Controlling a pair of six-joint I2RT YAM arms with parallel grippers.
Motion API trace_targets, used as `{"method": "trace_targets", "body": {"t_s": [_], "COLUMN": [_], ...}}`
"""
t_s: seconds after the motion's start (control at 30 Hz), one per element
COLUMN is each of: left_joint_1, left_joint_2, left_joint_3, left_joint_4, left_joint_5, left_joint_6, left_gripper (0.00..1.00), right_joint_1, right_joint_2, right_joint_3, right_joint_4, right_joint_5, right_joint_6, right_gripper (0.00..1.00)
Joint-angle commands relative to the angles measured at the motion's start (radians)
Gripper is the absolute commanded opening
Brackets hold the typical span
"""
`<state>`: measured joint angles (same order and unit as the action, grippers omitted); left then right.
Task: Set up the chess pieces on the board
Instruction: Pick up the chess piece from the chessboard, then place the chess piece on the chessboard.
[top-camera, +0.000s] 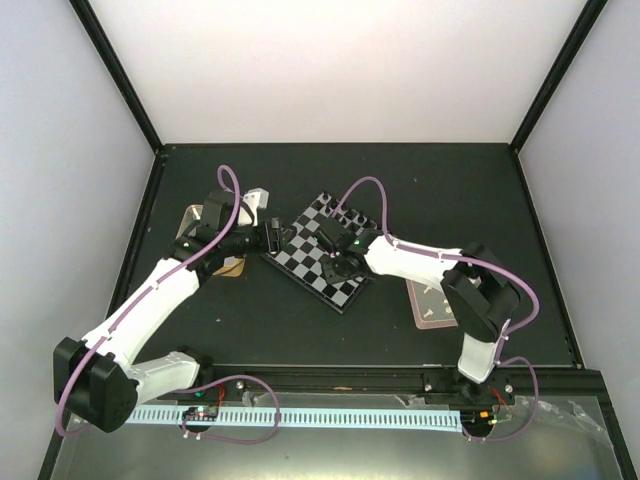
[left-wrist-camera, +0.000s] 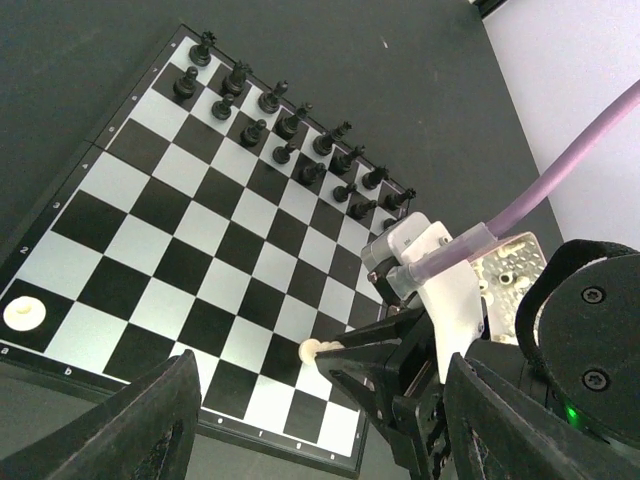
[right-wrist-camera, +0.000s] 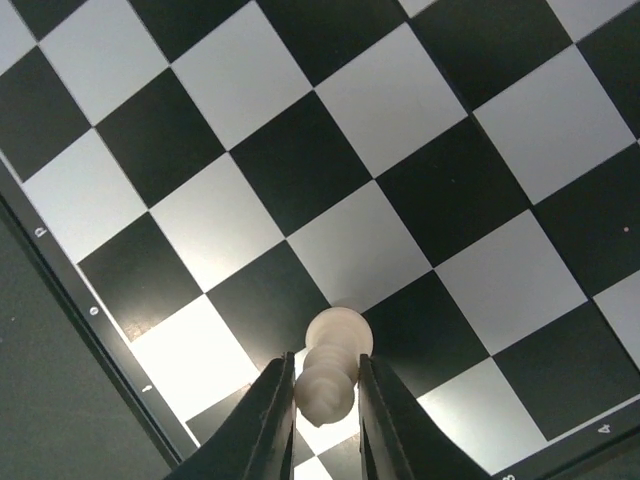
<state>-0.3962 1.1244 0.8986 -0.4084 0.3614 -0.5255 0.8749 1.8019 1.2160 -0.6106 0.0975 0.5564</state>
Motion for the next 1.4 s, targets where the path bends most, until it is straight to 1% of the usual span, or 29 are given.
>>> {"method": "trace_targets", "body": {"t_s": [0.0,0.07,0.2,0.3,0.37,0.47,0.57,0.7,0.93,1.17,1.37], "left_joint_1": [0.01,0.01,0.011,0.014,0.018,0.026,0.029,0.033,0.036,0.036,0.036], "left_joint_2": [-0.015,-0.02,-0.052,-0.092,-0.125,-0.191,-0.28,-0.367,-0.434,-0.439,-0.441], "left_joint_3": [0.002,0.002,0.002,-0.006,-0.018,-0.056,-0.109,-0.154,-0.176,-0.176,-0.178], "left_joint_4": [-0.019,-0.02,-0.031,-0.048,-0.058,-0.049,-0.023,0.0,-0.002,-0.003,-0.006], "left_joint_5": [-0.015,-0.018,-0.067,-0.166,-0.257,-0.368,-0.442,-0.501,-0.555,-0.555,-0.555], "left_joint_6": [0.018,0.015,0.007,-0.02,-0.044,-0.086,-0.107,-0.124,-0.139,-0.139,-0.136], "left_gripper": [0.69,0.69,0.68,0.69,0.69,0.69,0.7,0.71,0.71,0.72,0.72], "right_joint_1": [0.004,0.005,0.015,0.021,0.025,0.032,0.038,0.051,0.088,0.117,0.122], "right_joint_2": [0.024,0.025,0.024,0.034,0.051,0.083,0.109,0.138,0.187,0.244,0.257], "right_joint_3": [0.032,0.053,0.132,0.197,0.238,0.295,0.33,0.358,0.364,0.394,0.399], "right_joint_4": [-0.008,-0.008,-0.037,-0.052,-0.061,-0.081,-0.096,-0.117,-0.131,-0.157,-0.205], "right_joint_5": [0.027,0.022,0.03,0.028,0.024,0.024,0.024,0.018,0.003,-0.007,0.037], "right_joint_6": [-0.002,-0.01,-0.016,-0.016,-0.017,-0.016,-0.021,-0.031,-0.042,-0.045,-0.029], "right_gripper": [0.17,0.14,0.13,0.13,0.13,0.13,0.13,0.13,0.14,0.14,0.14]}}
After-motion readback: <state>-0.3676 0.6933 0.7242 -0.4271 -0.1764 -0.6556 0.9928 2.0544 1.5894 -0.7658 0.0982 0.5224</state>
